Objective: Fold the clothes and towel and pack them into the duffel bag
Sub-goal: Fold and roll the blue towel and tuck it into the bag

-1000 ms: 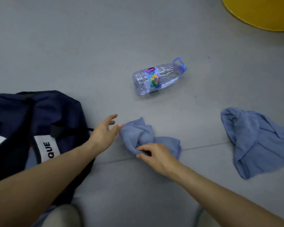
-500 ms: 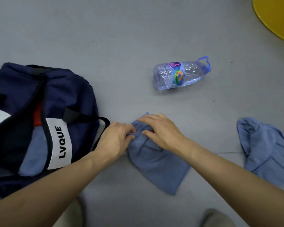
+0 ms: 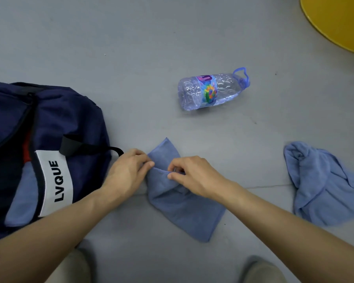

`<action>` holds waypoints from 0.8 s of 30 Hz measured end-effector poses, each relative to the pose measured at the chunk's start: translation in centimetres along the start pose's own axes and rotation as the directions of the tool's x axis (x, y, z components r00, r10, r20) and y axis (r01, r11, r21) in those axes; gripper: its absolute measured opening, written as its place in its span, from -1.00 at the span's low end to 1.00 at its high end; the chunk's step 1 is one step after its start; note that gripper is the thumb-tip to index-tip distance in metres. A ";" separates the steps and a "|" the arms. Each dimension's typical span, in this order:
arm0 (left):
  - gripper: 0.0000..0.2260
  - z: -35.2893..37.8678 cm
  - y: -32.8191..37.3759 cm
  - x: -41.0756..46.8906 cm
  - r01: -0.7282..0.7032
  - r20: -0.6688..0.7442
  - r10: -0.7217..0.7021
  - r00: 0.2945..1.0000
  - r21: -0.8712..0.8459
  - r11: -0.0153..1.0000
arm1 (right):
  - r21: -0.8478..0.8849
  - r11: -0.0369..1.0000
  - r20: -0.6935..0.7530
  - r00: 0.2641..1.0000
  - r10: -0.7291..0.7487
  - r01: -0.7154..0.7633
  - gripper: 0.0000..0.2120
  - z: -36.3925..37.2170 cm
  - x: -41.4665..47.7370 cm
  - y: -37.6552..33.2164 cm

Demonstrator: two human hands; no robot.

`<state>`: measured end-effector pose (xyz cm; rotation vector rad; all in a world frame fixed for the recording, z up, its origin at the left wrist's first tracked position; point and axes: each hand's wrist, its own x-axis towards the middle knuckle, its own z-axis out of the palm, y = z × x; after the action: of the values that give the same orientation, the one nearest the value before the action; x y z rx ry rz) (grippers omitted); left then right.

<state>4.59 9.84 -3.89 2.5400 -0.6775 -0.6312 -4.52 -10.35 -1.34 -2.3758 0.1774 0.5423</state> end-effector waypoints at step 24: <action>-0.86 -0.3 5.8 1.4 0.451 0.439 -0.173 0.882 -0.677 0.582 | 0.568 0.792 -0.064 0.948 0.313 -0.223 -0.62 0.2 -0.2 0.4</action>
<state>3.80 4.61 -1.17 1.7359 0.0245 -1.1932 -4.85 -10.47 -1.64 -1.8196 0.6649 0.3661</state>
